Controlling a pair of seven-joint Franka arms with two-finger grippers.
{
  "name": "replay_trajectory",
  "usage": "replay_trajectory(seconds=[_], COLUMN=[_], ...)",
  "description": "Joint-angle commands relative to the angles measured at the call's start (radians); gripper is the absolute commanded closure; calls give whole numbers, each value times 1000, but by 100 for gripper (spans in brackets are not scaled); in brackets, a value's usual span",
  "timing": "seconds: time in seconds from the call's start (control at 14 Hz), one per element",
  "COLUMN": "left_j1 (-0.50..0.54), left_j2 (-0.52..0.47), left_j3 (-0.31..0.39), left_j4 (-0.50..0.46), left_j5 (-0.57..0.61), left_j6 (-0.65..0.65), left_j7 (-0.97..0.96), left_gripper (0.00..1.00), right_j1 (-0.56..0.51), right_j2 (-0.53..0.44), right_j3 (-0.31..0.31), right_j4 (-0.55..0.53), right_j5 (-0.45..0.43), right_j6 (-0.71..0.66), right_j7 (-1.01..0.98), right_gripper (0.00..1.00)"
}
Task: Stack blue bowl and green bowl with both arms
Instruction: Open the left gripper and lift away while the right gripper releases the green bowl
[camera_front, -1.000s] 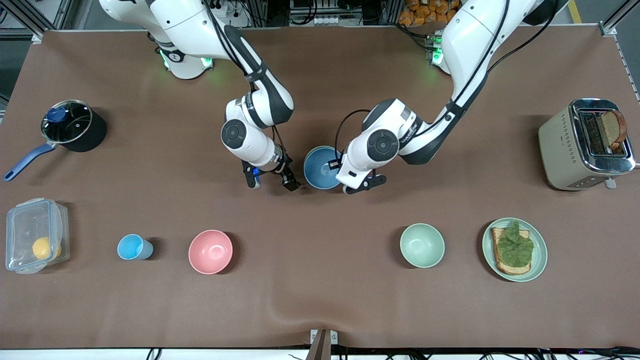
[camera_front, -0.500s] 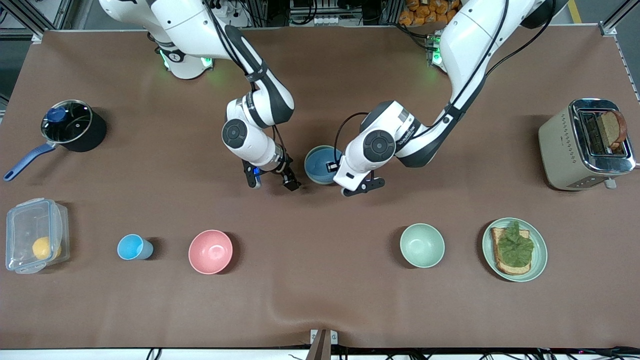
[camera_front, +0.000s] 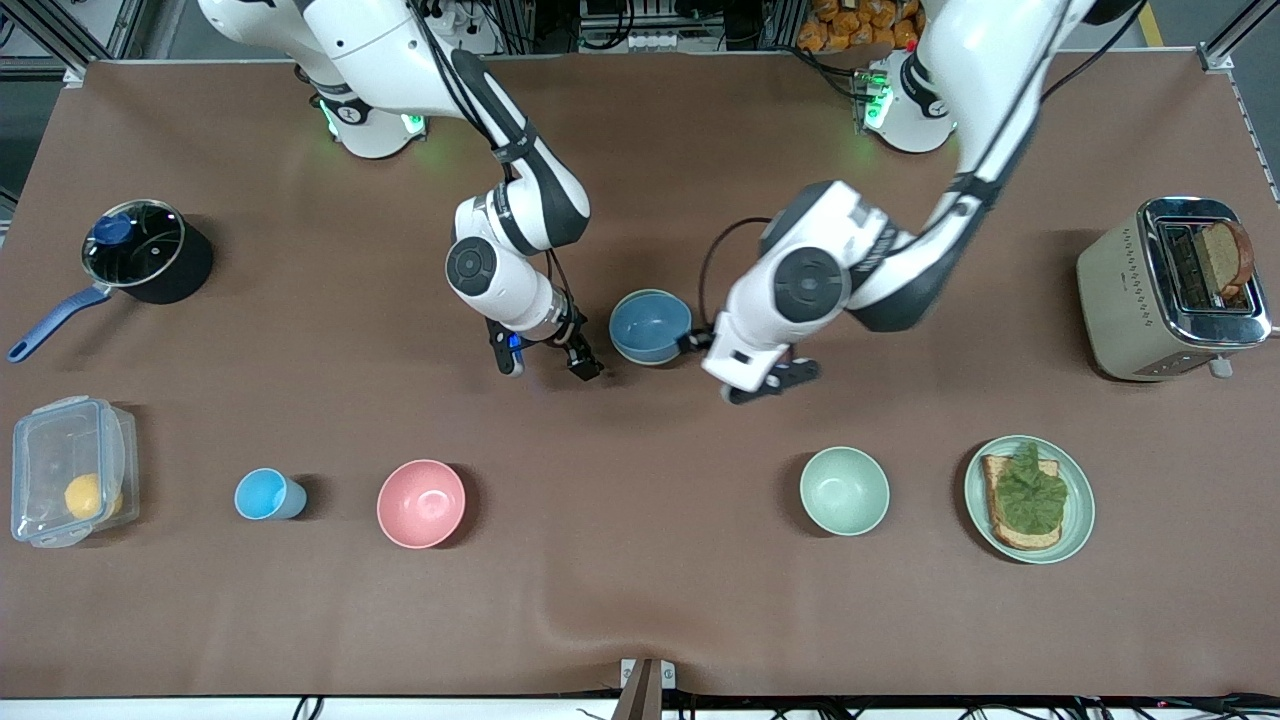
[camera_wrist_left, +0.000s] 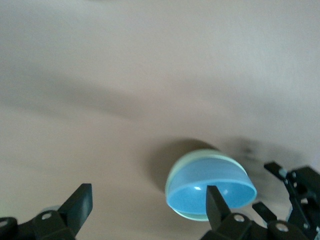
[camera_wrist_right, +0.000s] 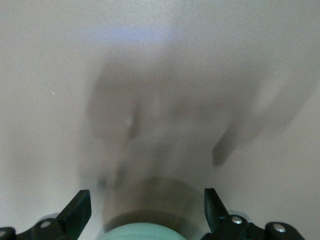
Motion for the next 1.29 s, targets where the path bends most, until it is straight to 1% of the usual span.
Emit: replay_trajectory(seconds=[0.0, 0.07, 0.21, 0.29, 0.43, 0.5, 0.64, 0.71, 0.86, 1.07, 1.14, 1.21], left_j1=[80, 108, 162, 191, 239, 249, 291, 305, 337, 395, 394, 354], left_j2=[-69, -84, -132, -158, -199, -221, -274, -296, -343, -394, -411, -445], left_j3=[-4, -4, -4, -5, -8, -10, -13, -13, -13, -12, 2, 78], left_j4=[2, 2, 2, 0, -3, -2, -3, -5, -8, -15, -27, -46], left_j5=[98, 147, 220, 224, 224, 217, 203, 185, 156, 114, 106, 90], left_j6=[-50, -61, -78, -89, -121, -145, -181, -204, -240, -293, -296, -302], left_j7=[-24, -24, -15, 9, 106, 150, 235, 278, 368, 499, 538, 587], left_gripper=[0, 0, 0, 0, 0, 0, 0, 0, 0, 0, 0, 0], right_j1=[3, -6, -54, -77, -100, -99, -100, -103, -109, -120, -138, -164], right_j2=[-3, -24, -86, -124, -167, -187, -204, -202, -202, -206, -216, -233], right_j3=[-2, -5, -26, -45, -98, -138, -189, -210, -223, -269, -276, -276], right_j4=[8, 5, 17, 20, 22, 28, 69, 93, 108, 144, 149, 157], right_j5=[21, 15, 1, 1, -7, -34, -102, -110, -126, -168, -182, -194], right_j6=[-6, -32, -201, -286, -430, -499, -651, -702, -743, -854, -877, -912], right_j7=[0, -5, -48, -83, -149, -160, -163, -166, -186, -286, -322, -364], right_gripper=[0, 0, 0, 0, 0, 0, 0, 0, 0, 0, 0, 0])
